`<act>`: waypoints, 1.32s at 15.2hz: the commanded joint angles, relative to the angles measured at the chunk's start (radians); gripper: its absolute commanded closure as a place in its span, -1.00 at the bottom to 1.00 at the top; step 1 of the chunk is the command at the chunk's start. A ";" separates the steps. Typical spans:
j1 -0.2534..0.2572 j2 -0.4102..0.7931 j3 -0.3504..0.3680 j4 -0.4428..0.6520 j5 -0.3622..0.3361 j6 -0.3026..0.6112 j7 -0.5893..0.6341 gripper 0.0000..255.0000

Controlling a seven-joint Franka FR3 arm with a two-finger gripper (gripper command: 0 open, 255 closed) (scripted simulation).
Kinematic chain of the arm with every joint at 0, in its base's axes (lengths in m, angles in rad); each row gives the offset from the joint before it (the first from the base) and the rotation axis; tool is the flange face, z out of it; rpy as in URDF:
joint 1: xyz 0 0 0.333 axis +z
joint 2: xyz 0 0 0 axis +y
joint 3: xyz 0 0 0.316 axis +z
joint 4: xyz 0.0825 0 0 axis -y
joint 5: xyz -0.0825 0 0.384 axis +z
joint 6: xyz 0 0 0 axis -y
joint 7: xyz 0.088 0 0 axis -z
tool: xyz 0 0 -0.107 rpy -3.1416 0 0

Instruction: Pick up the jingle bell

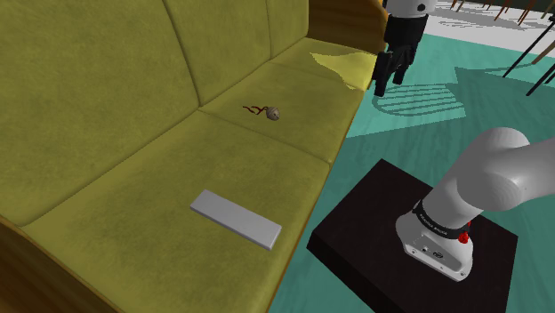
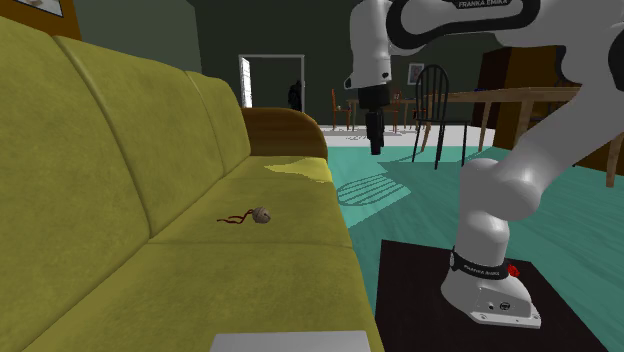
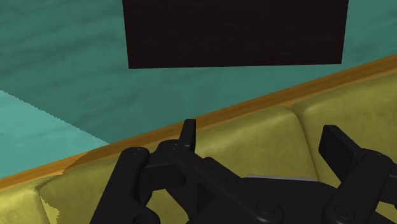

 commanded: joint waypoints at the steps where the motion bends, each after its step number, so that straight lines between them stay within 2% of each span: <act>1: 0.000 0.000 0.000 0.000 0.000 0.000 0.000 -1.00; 10: 0.006 0.246 0.055 0.018 0.041 0.310 0.081 -1.00; 20: 0.006 0.574 0.106 0.169 0.032 0.580 0.173 -1.00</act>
